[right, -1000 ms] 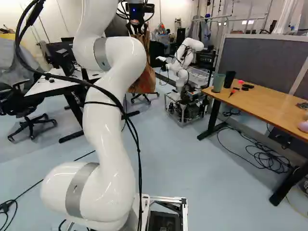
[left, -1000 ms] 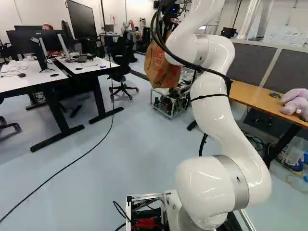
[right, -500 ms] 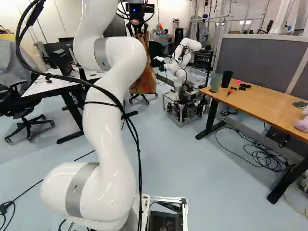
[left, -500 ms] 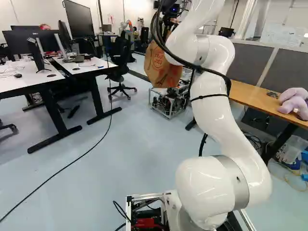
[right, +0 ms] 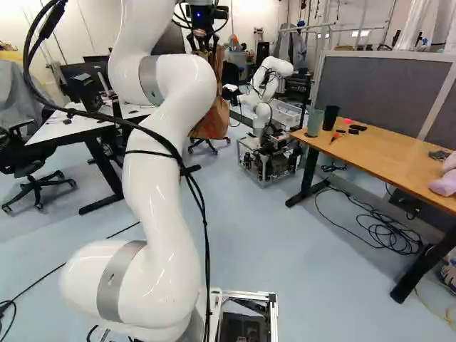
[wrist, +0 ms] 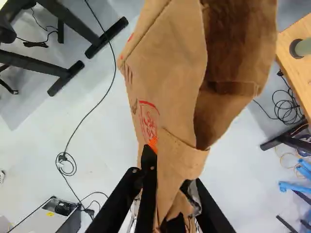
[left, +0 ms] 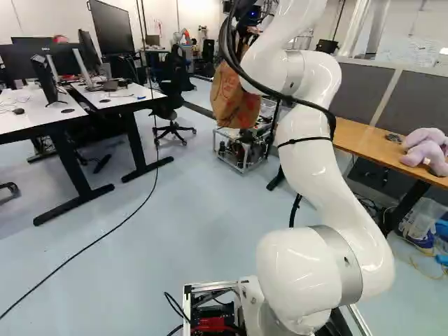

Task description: Pick up the bag on the ground and place it on the table

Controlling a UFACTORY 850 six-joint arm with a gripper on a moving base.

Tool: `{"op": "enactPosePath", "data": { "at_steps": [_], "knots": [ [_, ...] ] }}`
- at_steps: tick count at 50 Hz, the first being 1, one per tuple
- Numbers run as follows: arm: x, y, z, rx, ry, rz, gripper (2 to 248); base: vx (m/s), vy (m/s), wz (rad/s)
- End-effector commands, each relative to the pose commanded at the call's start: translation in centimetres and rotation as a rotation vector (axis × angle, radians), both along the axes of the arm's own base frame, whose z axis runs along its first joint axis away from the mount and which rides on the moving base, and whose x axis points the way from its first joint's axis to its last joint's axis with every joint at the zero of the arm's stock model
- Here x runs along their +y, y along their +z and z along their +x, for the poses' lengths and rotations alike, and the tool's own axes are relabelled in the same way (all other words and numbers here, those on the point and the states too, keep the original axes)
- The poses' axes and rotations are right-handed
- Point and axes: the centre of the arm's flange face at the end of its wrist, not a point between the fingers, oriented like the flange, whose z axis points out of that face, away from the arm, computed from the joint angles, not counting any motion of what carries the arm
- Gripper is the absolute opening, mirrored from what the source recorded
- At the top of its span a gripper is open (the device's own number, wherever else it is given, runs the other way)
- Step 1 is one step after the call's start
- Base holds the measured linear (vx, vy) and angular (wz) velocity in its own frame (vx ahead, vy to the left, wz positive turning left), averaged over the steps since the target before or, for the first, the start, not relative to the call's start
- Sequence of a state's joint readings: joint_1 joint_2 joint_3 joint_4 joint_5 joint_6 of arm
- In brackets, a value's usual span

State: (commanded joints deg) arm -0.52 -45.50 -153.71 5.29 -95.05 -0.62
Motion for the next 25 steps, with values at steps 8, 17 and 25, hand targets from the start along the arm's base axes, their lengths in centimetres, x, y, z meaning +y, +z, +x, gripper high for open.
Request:
{"op": "enactPosePath", "data": {
  "at_steps": [8,17,25],
  "knots": [
    [0.00,0.00,0.00,0.000,0.000,0.000,21,0.072,-0.146,-0.199],
    [0.00,0.00,0.00,0.000,0.000,0.000,21,0.083,-0.177,-0.292],
    [0.00,0.00,0.00,0.000,0.000,0.000,21,0.080,-0.178,-0.295]
  ]
}}
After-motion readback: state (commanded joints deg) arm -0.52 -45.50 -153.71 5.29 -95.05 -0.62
